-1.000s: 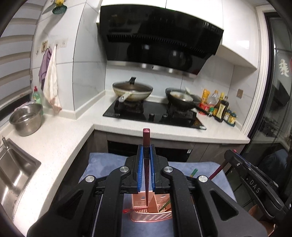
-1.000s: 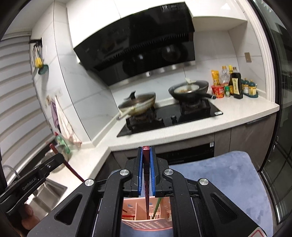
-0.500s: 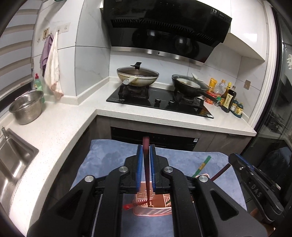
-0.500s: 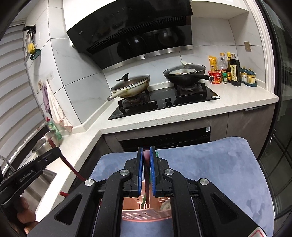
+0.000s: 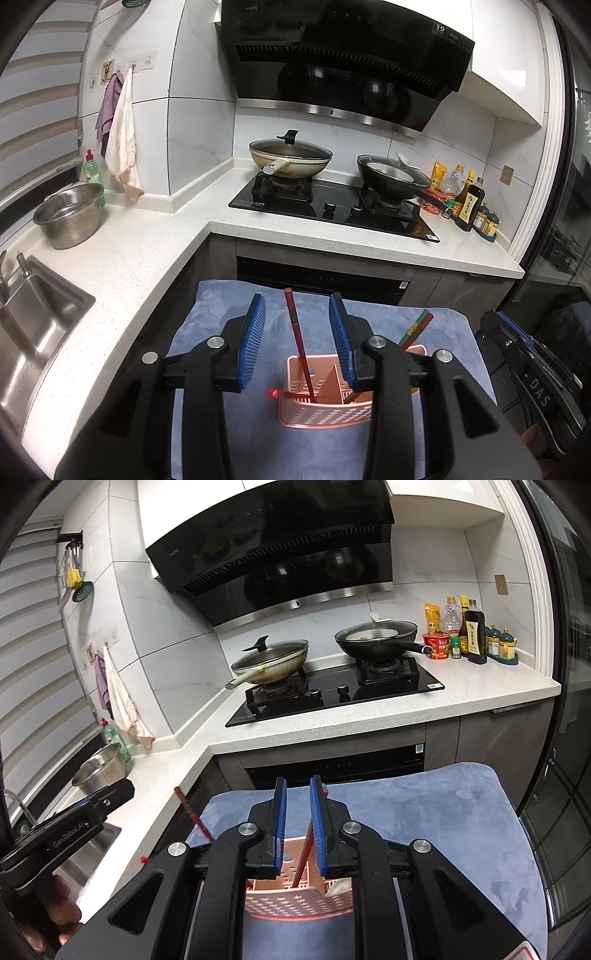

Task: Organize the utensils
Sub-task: 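Withdraw both grippers from the holder back over the remaining chopsticks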

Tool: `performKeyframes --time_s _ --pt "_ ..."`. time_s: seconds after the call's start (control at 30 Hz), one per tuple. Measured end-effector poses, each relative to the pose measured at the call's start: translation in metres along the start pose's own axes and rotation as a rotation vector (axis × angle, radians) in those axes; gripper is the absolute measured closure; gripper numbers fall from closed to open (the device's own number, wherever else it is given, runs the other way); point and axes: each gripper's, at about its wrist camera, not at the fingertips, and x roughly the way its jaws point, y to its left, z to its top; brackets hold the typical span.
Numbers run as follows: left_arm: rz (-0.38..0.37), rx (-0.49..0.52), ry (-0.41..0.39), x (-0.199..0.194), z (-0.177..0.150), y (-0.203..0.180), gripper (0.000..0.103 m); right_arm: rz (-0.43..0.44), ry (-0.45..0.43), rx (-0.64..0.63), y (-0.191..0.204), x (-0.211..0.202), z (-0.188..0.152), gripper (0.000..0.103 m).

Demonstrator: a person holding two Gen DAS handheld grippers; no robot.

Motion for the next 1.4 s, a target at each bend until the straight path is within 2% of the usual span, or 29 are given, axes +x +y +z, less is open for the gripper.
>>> performKeyframes --time_s 0.23,0.43,0.57,0.8,0.9,1.03,1.27,1.4 --pt "0.002 0.015 0.002 -0.023 -0.013 -0.001 0.069 0.017 0.008 -0.009 0.004 -0.020 -0.011 0.088" --pt "0.008 0.037 0.011 -0.043 -0.034 -0.002 0.069 0.021 0.041 -0.038 0.008 -0.043 -0.038 0.088" --pt "0.004 0.051 0.029 -0.057 -0.057 0.001 0.064 0.024 0.080 -0.045 0.005 -0.060 -0.069 0.088" --pt "-0.003 0.072 0.114 -0.074 -0.122 0.007 0.063 0.002 0.189 -0.057 -0.007 -0.085 -0.139 0.088" --pt "0.016 0.097 0.142 -0.078 -0.148 0.008 0.063 -0.001 0.243 -0.037 -0.014 -0.094 -0.170 0.088" --pt "0.000 0.087 0.181 -0.087 -0.180 0.012 0.063 -0.014 0.304 -0.020 -0.020 -0.105 -0.208 0.088" --pt "0.003 0.078 0.287 -0.089 -0.235 0.021 0.063 -0.053 0.381 -0.073 -0.016 -0.118 -0.266 0.088" --pt "0.017 0.073 0.337 -0.088 -0.260 0.029 0.063 -0.047 0.424 -0.085 -0.015 -0.123 -0.291 0.088"
